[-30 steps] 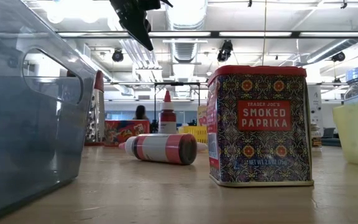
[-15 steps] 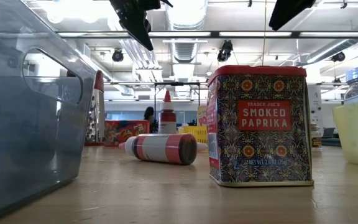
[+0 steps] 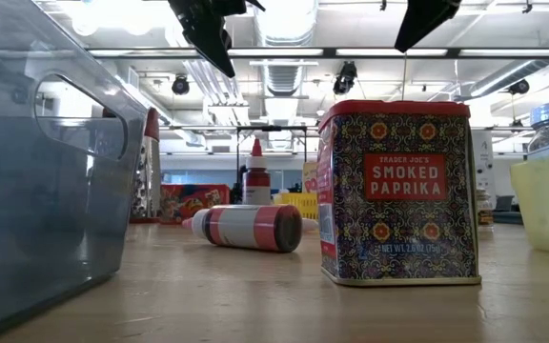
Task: Pick & Place Kitchen Items
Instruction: Put the black food coloring bottle into the black bin
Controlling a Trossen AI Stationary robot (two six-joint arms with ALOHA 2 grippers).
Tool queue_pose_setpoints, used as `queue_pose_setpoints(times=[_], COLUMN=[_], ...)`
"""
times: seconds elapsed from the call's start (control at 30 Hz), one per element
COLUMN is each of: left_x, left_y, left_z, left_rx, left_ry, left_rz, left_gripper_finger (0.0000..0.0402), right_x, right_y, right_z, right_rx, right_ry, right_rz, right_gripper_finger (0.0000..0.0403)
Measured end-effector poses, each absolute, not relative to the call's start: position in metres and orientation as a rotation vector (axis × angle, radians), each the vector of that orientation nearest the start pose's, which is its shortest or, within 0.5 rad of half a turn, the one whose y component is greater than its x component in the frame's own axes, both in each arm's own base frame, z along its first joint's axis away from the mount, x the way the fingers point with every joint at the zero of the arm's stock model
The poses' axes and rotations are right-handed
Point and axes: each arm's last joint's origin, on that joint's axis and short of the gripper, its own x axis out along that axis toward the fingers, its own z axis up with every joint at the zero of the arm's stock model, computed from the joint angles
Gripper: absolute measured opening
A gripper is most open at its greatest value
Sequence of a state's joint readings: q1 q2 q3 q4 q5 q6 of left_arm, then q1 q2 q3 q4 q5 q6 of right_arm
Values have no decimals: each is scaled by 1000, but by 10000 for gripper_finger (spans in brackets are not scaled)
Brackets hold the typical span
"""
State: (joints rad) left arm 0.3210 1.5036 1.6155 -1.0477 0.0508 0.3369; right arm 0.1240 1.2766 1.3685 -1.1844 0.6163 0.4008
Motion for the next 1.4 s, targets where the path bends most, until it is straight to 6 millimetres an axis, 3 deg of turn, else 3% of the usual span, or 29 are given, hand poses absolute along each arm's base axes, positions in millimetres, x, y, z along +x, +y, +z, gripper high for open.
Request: queue_pose_setpoints(times=[0.37,0.57,0.8,1.07,1.2,1.4], left_x=[282,282,282,282,282,282], left_y=[92,92,92,92,92,92], left_z=[376,376,376,376,376,376], left_rx=[138,138,138,138,138,138], left_ry=[950,951,951,950,950,950], left_rz=[92,92,92,92,92,92], left_gripper_finger=[103,103,103,103,103,103], right_x=[227,243,263,272,261,222], right_y=[4,-6,-25,-37,-37,-34], right_z=[357,353,353,346,344,359], right_rx=[-69,-71,-105,-154,-142,-81], right_ry=[935,935,782,765,842,881], right_rz=[-591,-436,-195,-176,-174,-207], right_gripper_finger=[196,200,182,160,151,129])
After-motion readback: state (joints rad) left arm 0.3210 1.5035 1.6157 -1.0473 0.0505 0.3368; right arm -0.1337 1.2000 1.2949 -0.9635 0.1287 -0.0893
